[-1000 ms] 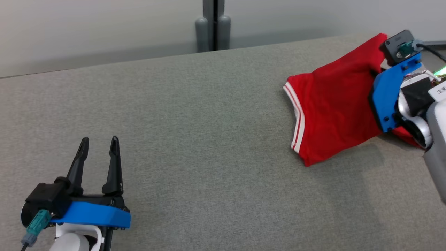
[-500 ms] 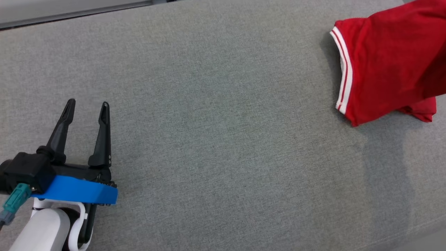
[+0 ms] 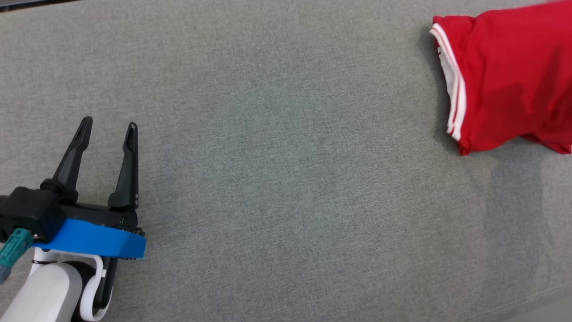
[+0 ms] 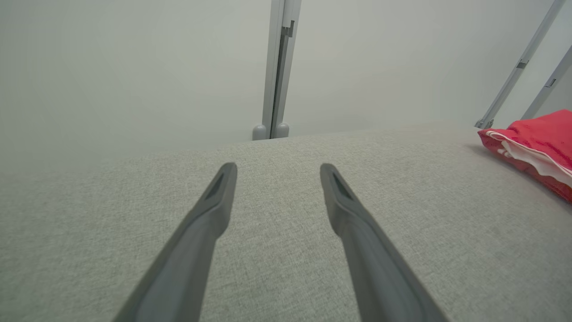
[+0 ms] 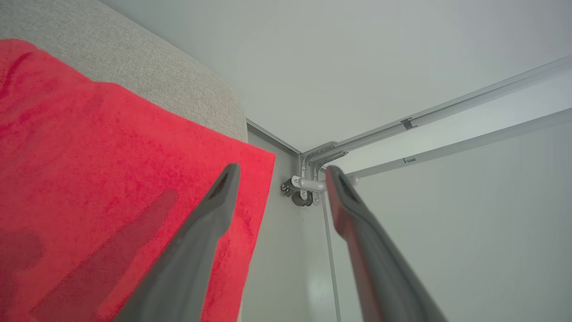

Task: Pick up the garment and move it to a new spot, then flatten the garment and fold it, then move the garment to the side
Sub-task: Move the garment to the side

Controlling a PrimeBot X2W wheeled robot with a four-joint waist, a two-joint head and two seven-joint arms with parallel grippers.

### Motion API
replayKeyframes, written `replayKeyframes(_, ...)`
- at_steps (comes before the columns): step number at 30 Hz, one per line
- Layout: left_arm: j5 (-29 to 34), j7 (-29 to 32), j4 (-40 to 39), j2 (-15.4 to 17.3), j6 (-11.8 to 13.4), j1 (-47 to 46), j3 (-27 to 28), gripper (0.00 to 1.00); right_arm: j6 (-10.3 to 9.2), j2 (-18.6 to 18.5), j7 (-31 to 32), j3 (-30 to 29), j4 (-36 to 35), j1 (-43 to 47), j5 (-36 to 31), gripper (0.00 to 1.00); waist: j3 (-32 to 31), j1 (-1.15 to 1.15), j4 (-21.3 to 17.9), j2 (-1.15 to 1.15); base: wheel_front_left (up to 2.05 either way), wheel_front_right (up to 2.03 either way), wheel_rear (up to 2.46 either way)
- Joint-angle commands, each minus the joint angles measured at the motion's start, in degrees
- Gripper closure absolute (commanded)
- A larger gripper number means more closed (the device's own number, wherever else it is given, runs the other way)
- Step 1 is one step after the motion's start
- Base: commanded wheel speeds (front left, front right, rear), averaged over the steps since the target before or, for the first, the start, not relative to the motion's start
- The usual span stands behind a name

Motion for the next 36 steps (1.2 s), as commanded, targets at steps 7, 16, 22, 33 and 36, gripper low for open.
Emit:
replayKeyframes(7,-1.1,-2.3,2.7,-2.0,0.2,0.8,-0.6,0.00,-0.01,4.9,-9.4,-3.8,1.8,3.2,-2.5,0.00,-4.7,-0.01,1.3,0.00,0.00,0.00,0.00)
replayKeyframes(16,-3.5,-5.8,8.5,-6.6,-0.2,5.1,-1.0,0.00,-0.01,11.6,-15.5,-7.2,-3.2,14.4,5.2,0.00,-14.5,-0.01,5.8,0.00,0.00,0.00,0.00)
replayKeyframes(22,-4.5,-7.0,10.9,-8.7,-0.2,9.7,-0.4,0.00,0.00,14.6,-14.3,-9.0,-14.1,26.6,11.6,0.00,-20.8,-0.01,9.2,0.00,0.00,0.00,0.00)
replayKeyframes(33,-3.0,-7.5,11.3,-10.6,-0.6,16.2,3.2,0.00,-0.01,24.2,-11.9,-12.8,-33.1,46.0,15.2,0.00,-25.5,-0.01,13.0,0.00,0.00,0.00,0.00)
replayKeyframes(36,-2.3,-7.5,11.7,-11.1,-1.1,17.0,3.9,0.00,0.00,25.7,-12.3,-13.1,-34.2,47.8,15.1,0.00,-26.1,-0.01,13.3,0.00,0.00,0.00,0.00)
